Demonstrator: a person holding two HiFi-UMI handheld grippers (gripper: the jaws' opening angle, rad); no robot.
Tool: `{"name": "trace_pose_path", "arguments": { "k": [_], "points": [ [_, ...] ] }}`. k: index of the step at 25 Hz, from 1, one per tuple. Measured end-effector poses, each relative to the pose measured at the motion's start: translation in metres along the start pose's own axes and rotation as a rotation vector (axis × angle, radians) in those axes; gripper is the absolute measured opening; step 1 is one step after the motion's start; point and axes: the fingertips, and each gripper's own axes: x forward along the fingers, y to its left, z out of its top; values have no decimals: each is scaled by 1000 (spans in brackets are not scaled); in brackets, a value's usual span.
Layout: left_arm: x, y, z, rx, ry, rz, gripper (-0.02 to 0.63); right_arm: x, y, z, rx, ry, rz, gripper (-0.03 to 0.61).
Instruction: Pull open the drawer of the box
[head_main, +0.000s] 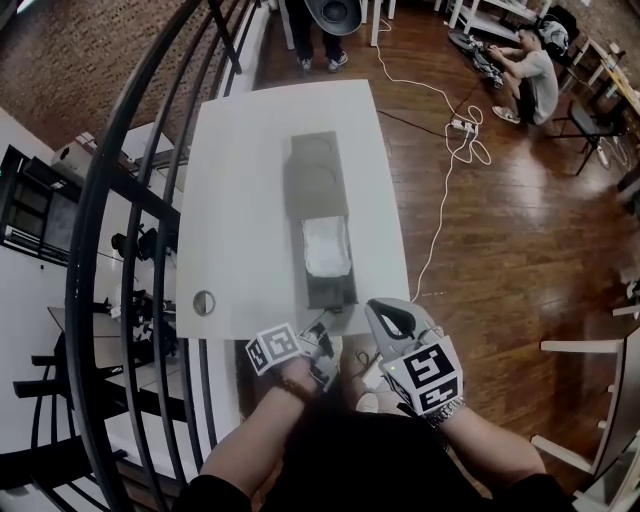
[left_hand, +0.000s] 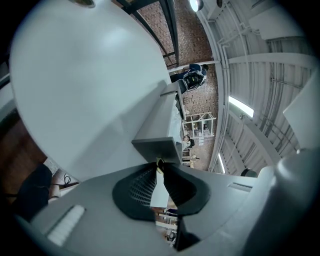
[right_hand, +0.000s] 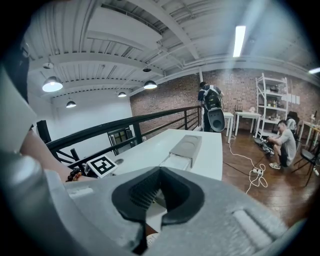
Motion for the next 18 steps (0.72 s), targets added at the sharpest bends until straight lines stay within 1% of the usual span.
{"name": "trace_pose_path", "arguments": {
  "k": [11,15,18],
  "points": [
    [-4,1,-8,-8,-12,-17,57,-6,7,-9,-13,13,14,-9],
    [-3,5,-6,-4,-13,-10,58,-5,8,-9,-16,11,16,-9],
    [-1,8,-4,-16,-13,1,58,-8,9,-10,-20,14,17,-9]
  ]
}}
